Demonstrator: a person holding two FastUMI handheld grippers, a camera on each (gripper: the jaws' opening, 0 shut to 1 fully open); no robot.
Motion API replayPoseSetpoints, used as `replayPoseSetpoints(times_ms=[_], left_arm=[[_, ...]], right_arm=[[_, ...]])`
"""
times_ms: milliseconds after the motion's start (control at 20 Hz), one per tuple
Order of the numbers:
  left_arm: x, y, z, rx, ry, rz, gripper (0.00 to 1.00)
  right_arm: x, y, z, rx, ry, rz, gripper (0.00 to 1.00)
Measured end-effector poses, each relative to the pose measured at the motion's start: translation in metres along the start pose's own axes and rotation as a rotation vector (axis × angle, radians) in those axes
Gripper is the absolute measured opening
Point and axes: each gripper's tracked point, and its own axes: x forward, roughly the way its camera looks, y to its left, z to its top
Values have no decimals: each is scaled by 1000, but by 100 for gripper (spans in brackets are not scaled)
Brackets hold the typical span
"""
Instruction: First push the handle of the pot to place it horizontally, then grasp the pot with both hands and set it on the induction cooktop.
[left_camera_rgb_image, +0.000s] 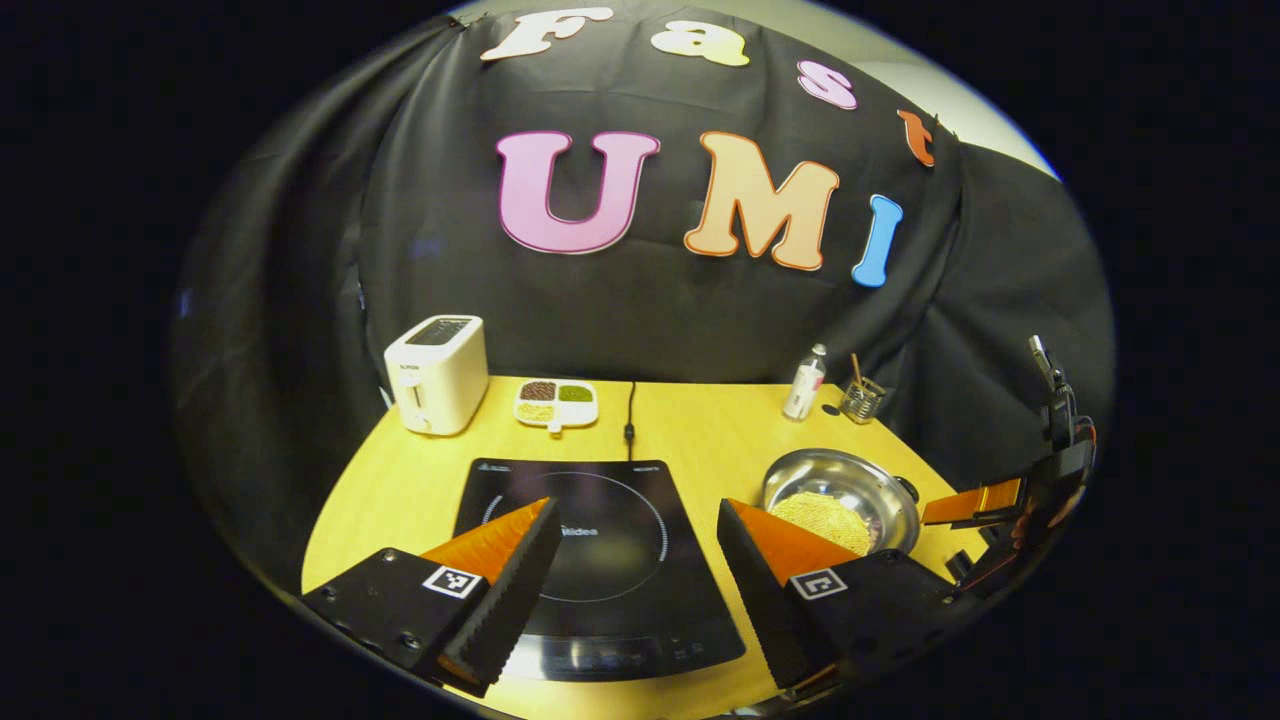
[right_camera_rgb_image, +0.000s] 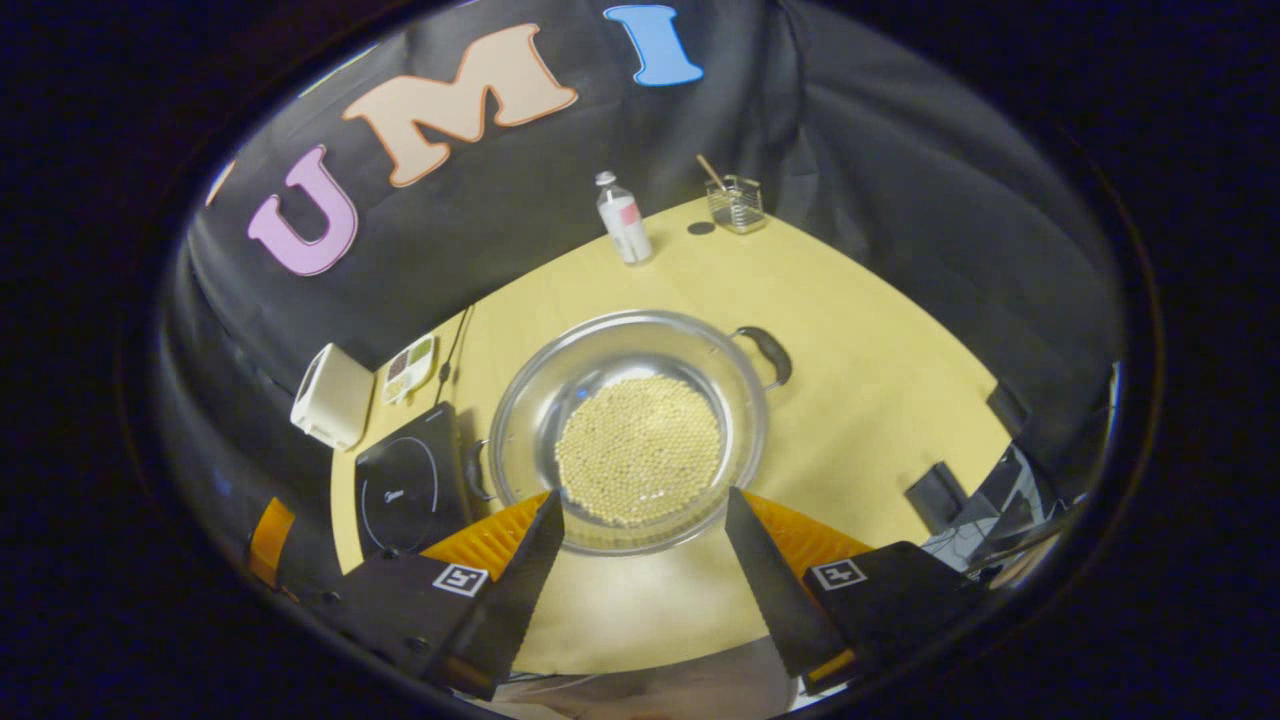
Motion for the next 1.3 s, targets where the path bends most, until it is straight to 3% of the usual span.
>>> replayPoseSetpoints(times_ms=[50, 100, 150, 200, 300, 350, 400, 500, 700, 800, 1100, 1300], left_arm=[[7, -8, -3, -12, 19, -7, 96], [11, -16, -5, -20, 39, -11, 96], [16, -24, -8, -24, 53, -16, 96], [24, -31, -10, -25, 66, -18, 96], [36, -47, -13, -26, 94, -19, 96], [43, -54, -17, -27, 112, -16, 96], [50, -60, -20, -33, 131, -11, 96], [67, -76, -26, -56, 172, -1, 96], [101, -93, -50, -101, 287, 50, 97], [115, -99, -62, -117, 341, 66, 100], [150, -105, -103, -143, 529, 71, 96], [162, -114, -124, -147, 633, 26, 100]], right_arm=[[1, -7, 9, -12, -5, -6, 100], [3, -14, 19, -25, -7, -11, 94], [6, -20, 26, -40, -6, -10, 100], [10, -25, 35, -52, -2, -8, 94], [25, -32, 48, -73, 18, 2, 100], [32, -37, 52, -83, 32, 5, 94], [41, -41, 57, -96, 48, 11, 100], [61, -47, 63, -120, 89, 28, 94], [99, -58, 70, -171, 182, 74, 95], [116, -65, 73, -180, 229, 96, 95], [156, -82, 61, -208, 412, 178, 94], [168, -82, 46, -248, 497, 221, 94]])
